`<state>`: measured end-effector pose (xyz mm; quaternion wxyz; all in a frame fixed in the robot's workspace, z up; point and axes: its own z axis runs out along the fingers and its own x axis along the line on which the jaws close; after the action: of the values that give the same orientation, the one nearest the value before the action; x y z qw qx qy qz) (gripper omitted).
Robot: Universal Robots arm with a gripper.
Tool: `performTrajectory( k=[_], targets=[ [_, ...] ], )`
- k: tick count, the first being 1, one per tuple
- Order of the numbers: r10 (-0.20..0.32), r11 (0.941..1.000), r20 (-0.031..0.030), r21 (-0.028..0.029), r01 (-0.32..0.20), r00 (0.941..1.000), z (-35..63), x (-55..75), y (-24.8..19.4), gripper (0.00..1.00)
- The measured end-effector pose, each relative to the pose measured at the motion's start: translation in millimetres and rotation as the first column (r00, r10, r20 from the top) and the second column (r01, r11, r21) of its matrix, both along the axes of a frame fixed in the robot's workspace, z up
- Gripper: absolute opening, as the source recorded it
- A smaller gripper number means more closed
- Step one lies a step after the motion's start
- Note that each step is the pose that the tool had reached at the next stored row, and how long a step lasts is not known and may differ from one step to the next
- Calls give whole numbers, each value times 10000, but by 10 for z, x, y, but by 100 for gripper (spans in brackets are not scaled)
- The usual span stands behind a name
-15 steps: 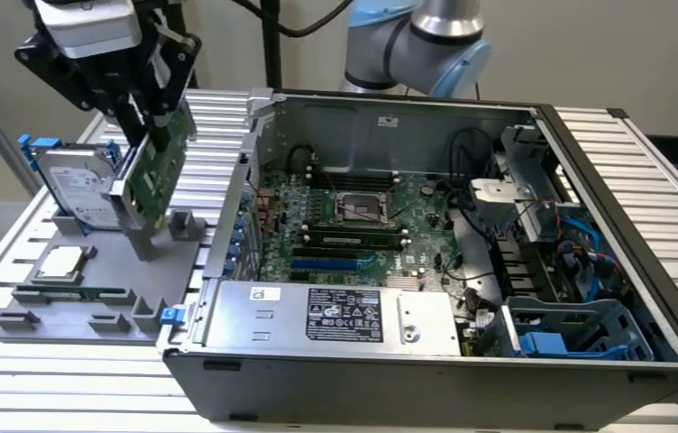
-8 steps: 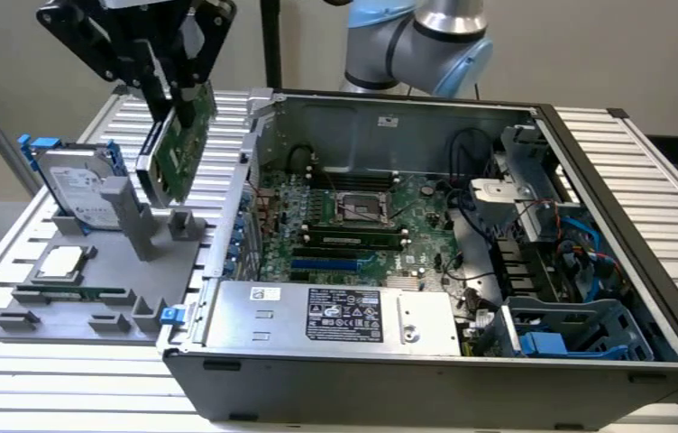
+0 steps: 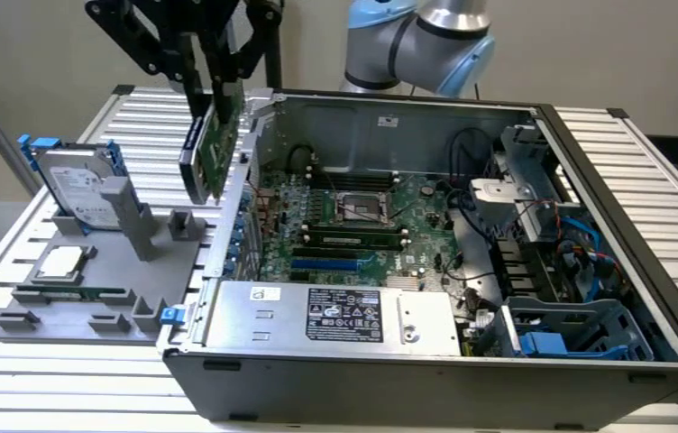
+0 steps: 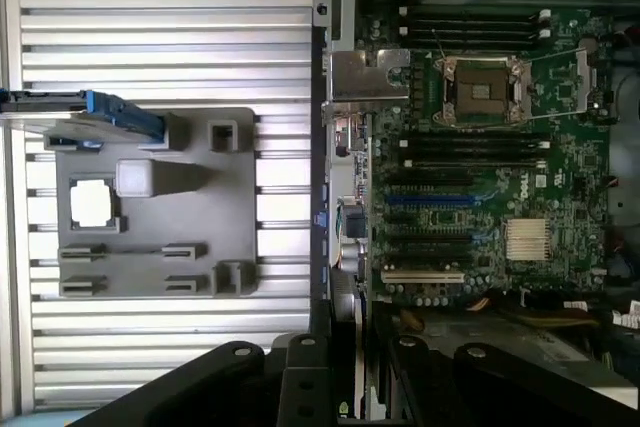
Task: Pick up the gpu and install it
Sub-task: 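Pick up the gpu and move the gpu toward the slot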
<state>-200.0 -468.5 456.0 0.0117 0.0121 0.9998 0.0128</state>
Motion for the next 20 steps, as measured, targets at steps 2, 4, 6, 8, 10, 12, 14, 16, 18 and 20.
performTrajectory(
  k=[2, 4, 6, 8, 10, 12, 14, 16, 18, 20],
  targets=[
    [1, 10000, -17, 0, -1, 10000, 0, 93, 0, 0],
    [0, 10000, -28, 0, 0, 10000, -2, 184, 0, 0],
    [0, 10000, -36, 0, 0, 10000, -13, 274, 0, 0],
    [0, 10000, -41, 0, 0, 10000, -37, 365, 0, 0],
    [1, 10000, -41, 0, -1, 10000, -70, 458, 1, 0],
    [0, 10000, -41, -4, 0, 10000, -103, 548, 5, 0],
    [1, 10000, -42, -7, -1, 10000, -135, 636, 9, 0],
    [0, 10000, -41, -10, 0, 10000, -169, 728, 13, 0],
    [1, 10000, -42, -17, -1, 10000, -204, 820, 18, 0],
    [0, 10000, -41, -23, 0, 10000, -238, 909, 25, 0]
  ],
)
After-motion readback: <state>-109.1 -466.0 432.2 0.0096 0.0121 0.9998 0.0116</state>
